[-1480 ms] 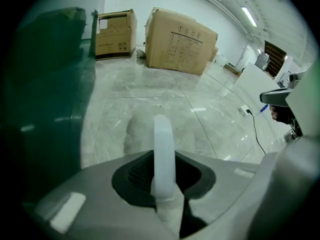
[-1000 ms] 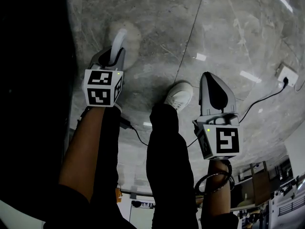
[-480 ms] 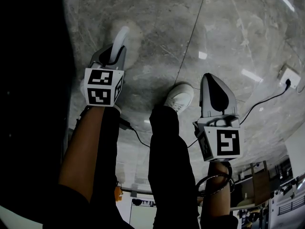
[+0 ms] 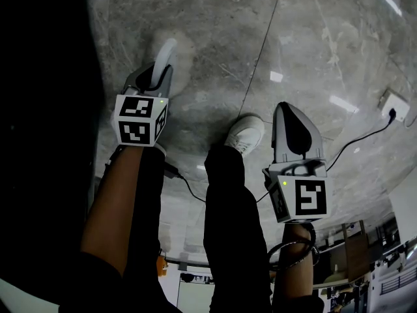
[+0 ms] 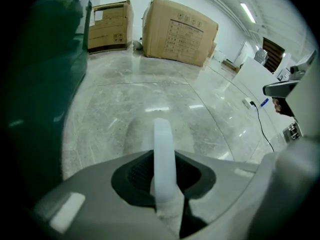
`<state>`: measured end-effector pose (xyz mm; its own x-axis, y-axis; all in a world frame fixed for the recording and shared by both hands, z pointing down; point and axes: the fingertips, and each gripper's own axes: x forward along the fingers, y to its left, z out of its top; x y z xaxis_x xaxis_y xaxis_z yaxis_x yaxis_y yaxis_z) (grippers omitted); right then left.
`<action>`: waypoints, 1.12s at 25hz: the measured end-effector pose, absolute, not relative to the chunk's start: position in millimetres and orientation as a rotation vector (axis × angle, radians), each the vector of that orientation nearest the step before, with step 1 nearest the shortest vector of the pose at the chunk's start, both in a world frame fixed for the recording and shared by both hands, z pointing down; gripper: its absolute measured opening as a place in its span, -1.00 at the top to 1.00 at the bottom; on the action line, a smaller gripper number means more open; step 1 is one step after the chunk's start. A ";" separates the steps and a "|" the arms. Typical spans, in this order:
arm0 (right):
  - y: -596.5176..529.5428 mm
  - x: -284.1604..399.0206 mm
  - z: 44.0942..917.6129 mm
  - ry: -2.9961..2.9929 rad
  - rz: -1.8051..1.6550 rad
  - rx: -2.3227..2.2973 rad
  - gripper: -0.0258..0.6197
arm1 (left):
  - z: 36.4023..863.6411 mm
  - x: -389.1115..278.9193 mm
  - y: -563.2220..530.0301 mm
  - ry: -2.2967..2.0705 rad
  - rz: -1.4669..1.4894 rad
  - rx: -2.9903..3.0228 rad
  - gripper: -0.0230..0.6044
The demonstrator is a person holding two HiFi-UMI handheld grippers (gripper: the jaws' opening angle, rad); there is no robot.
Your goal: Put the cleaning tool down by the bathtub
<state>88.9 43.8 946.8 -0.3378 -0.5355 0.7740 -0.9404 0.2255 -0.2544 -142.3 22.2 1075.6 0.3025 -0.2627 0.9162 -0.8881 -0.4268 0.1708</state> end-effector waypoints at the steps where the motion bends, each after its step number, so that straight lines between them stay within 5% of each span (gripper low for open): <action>1: 43.8 88.0 945.6 -1.965 0.980 1.351 0.85 | 1075.2 -142.5 22.5 -1.023 1.123 1.868 0.66; 15: 43.1 80.9 923.4 -1.972 0.964 1.365 0.85 | 1052.5 -143.2 25.2 -0.998 1.090 1.906 0.42; 28: 31.6 62.3 813.1 -2.036 0.928 1.393 0.85 | 923.1 -130.1 18.7 -0.990 1.041 1.953 0.41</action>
<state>62.3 31.6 813.1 -0.3512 -0.5945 0.7234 -0.9360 0.2442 -0.2537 -130.1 18.7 923.1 0.3841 -0.2947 0.8750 -0.8589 -0.4617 0.2216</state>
